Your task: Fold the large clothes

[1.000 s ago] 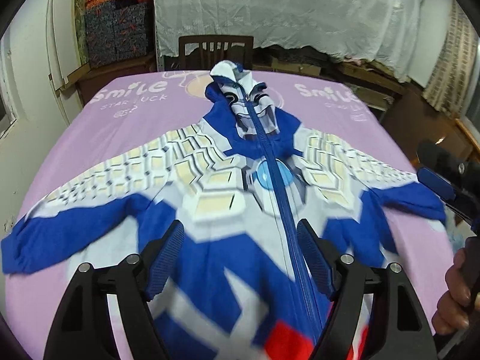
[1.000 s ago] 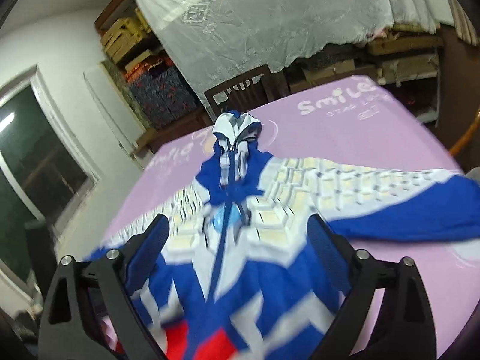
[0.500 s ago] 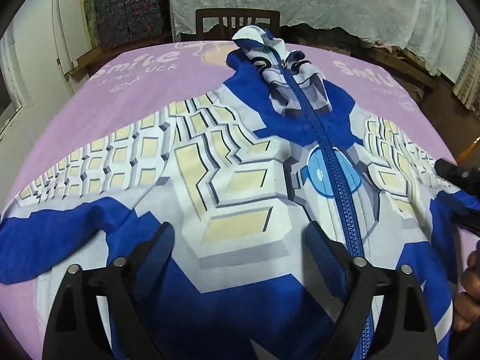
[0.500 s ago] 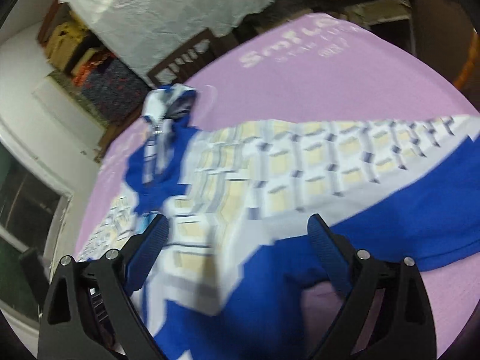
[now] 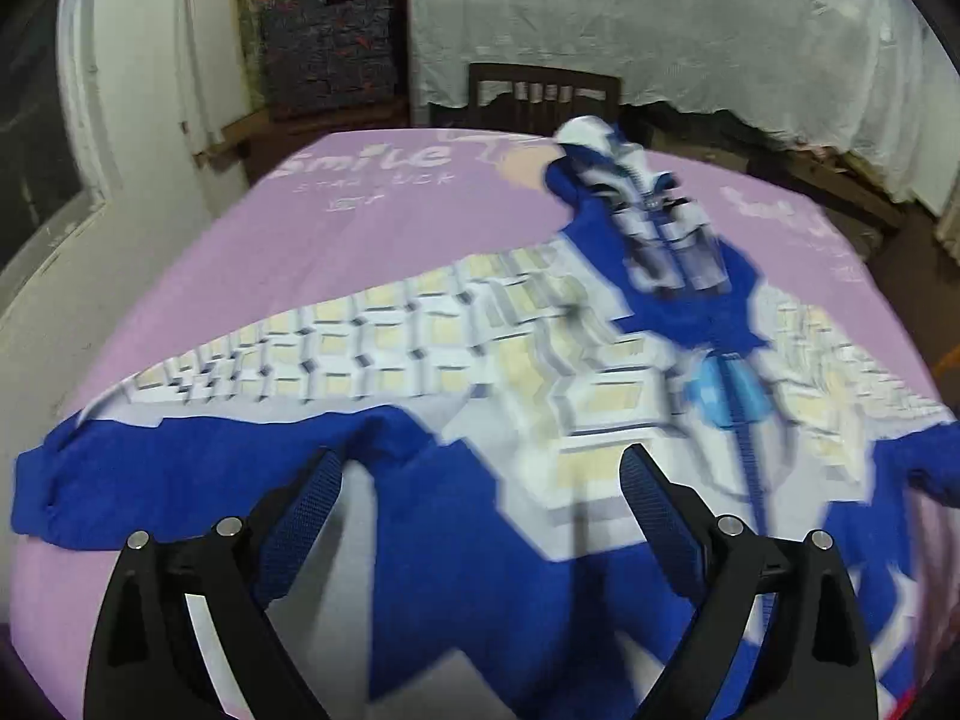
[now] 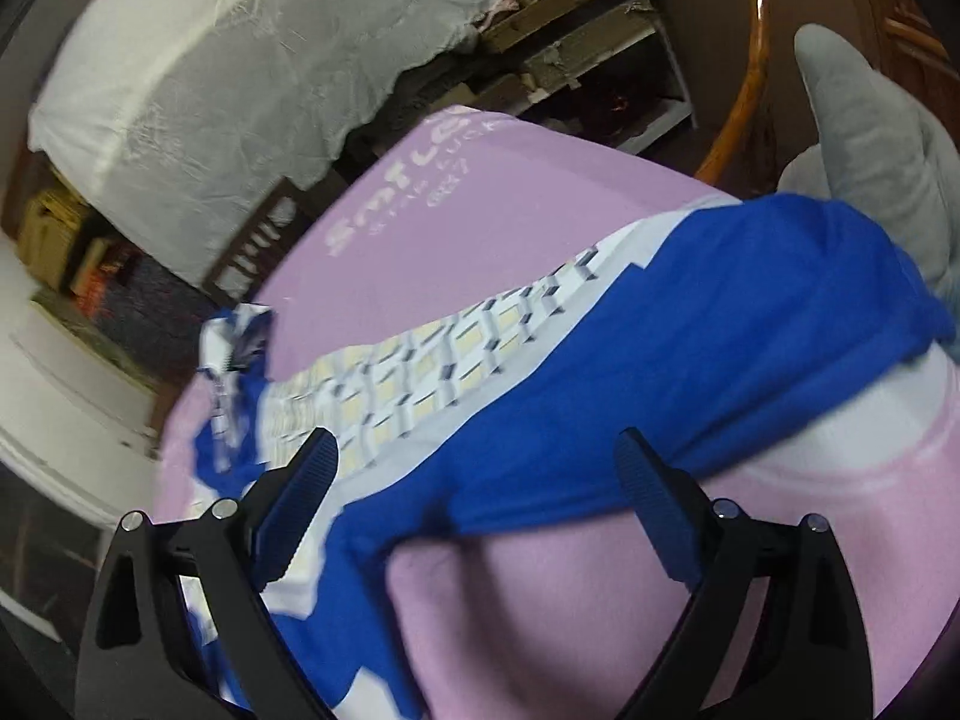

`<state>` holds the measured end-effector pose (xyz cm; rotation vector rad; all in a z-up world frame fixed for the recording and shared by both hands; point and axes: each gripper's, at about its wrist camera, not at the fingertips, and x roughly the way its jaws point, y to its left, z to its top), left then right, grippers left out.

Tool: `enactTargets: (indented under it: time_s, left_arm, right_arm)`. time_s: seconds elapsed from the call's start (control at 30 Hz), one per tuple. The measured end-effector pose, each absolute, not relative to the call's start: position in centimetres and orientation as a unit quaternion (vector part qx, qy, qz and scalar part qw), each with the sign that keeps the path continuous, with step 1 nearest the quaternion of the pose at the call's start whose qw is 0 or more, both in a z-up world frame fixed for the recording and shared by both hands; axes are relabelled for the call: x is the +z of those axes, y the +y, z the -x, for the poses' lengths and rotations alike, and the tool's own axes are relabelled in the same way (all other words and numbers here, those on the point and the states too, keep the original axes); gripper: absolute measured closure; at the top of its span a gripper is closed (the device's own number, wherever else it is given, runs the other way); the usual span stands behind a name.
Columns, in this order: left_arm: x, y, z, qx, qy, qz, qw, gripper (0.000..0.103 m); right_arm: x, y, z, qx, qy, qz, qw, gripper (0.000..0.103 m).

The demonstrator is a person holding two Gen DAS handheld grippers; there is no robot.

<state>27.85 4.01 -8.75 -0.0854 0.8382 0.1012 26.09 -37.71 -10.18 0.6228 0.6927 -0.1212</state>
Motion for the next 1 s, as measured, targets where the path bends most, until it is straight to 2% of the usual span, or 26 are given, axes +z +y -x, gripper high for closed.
enactTargets:
  time_s: [0.2,0.43,0.73,0.83,0.93,1.0]
  left_arm:
    - [-7.6,1.0,-28.2,0.025,0.417,0.036,0.908,0.006]
    - [-12.3,0.7,-28.9,0.023,0.456,0.034,0.889,0.004]
    - [-12.7,0.6,-29.3,0.035,0.455,0.016,0.890,0.003]
    - [-12.7,0.5,-29.4,0.035,0.455,0.016,0.890,0.003]
    - [-12.7,0.5,-29.3,0.035,0.455,0.016,0.890,0.003]
    - [-12.7,0.5,-29.3,0.035,0.455,0.015,0.890,0.003]
  right_arm:
    - [-9.7,-38.4,-24.0,-0.036,0.312,-0.318,0.894,0.012]
    - [-9.0,-41.4,-21.6,-0.053,0.274,-0.360,0.890,0.023]
    - [-10.9,-45.2,-19.6,-0.074,0.267,-0.444,0.852,0.024]
    - [-11.5,-45.7,-19.1,-0.079,0.269,-0.461,0.842,0.031]
    - [-11.6,-45.9,-18.8,-0.087,0.266,-0.461,0.842,0.032]
    - [-11.7,-45.8,-19.0,-0.108,0.271,-0.455,0.841,0.038]
